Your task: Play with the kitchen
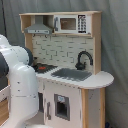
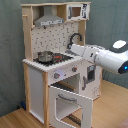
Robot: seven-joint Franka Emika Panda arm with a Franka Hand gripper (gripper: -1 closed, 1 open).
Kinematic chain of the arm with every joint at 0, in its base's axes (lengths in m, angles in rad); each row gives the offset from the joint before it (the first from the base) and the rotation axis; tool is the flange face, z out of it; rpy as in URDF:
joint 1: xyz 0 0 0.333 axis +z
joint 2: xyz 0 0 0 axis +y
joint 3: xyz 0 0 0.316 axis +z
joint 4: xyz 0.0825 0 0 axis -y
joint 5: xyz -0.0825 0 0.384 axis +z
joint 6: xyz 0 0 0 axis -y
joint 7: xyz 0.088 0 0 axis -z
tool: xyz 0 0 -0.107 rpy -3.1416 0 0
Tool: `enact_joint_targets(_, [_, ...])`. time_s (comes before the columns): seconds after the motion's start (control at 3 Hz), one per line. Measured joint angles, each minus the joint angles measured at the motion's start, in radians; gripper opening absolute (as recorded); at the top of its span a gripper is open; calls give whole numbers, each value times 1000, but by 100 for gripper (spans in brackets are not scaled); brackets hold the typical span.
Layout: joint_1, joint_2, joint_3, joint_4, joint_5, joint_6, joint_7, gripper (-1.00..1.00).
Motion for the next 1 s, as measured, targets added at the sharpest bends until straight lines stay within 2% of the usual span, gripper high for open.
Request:
enact_joint_targets(0.33, [2,-44,1,-53,0,31,68,100])
enact_joint_targets(1.0, [2,-68,21,-120,0,115,253,100])
